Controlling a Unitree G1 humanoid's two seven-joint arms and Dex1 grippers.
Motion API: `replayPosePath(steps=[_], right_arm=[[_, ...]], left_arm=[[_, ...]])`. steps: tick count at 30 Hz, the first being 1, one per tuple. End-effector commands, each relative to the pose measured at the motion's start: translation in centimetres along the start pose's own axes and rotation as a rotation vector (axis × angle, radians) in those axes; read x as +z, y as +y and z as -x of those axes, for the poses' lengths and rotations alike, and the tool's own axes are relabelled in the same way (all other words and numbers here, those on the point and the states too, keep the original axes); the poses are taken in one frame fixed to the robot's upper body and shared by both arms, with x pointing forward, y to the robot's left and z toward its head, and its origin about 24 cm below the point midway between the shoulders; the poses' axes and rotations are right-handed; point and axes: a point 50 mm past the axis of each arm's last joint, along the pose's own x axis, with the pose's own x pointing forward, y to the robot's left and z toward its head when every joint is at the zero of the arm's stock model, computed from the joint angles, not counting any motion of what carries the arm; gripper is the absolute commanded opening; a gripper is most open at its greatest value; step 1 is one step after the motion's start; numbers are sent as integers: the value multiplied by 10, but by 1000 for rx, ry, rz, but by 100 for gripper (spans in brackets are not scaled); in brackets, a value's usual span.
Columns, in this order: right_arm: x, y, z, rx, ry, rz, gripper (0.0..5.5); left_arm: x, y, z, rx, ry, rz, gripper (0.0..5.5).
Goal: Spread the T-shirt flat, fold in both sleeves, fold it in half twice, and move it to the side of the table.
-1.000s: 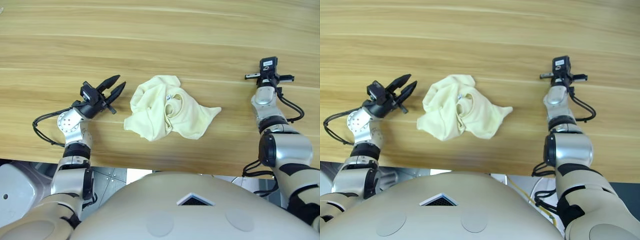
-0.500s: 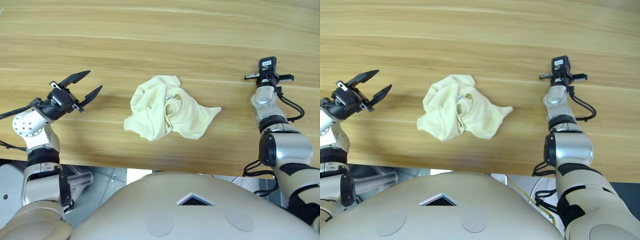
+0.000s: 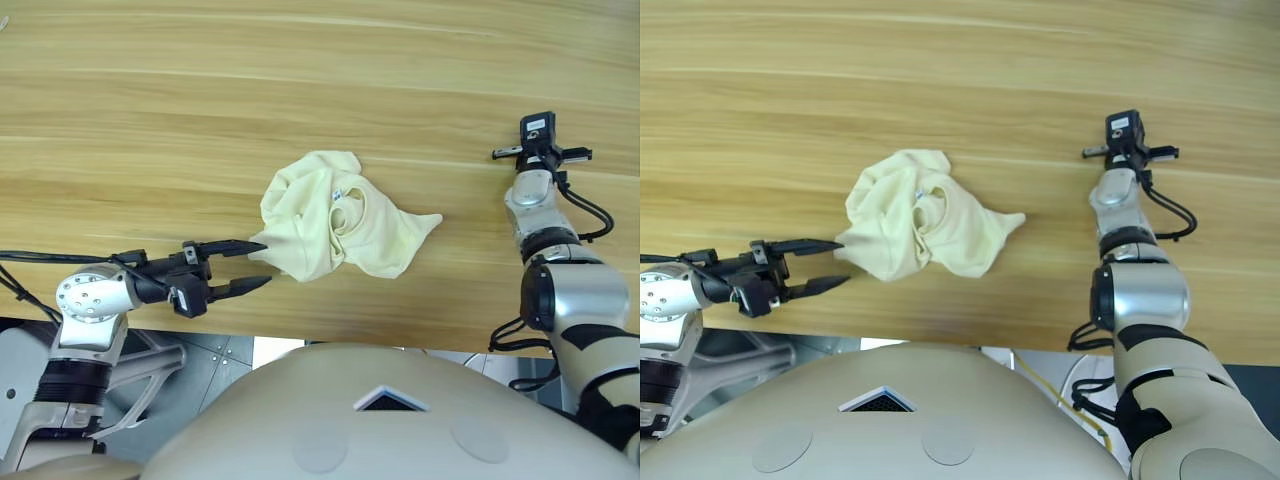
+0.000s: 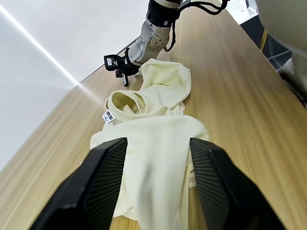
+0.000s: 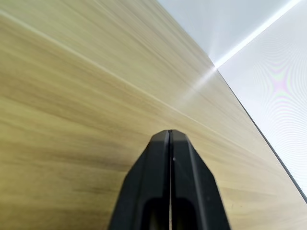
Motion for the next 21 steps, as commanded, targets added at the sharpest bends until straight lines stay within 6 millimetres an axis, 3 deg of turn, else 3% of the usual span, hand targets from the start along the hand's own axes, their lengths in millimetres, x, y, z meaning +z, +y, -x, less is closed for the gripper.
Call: replayPosePath(steps=[1,8,12,15,21], right_arm=[[-26,2,10,18,98,49,2],[-29,-7,9,-25,101,-5,2],[-29,-8,9,-31,98,-18,2],[-29,-9,9,-34,100,-20,2],[-29,-7,9,-25,104,-6,2]], left_arm=[[-15,-1,-17,11,16,-5,241],[-48,2,-44,100,97,-36,241],[-54,3,-48,116,109,-57,241],[-55,-2,-40,96,121,-50,173],[-36,4,-4,80,118,-17,173]])
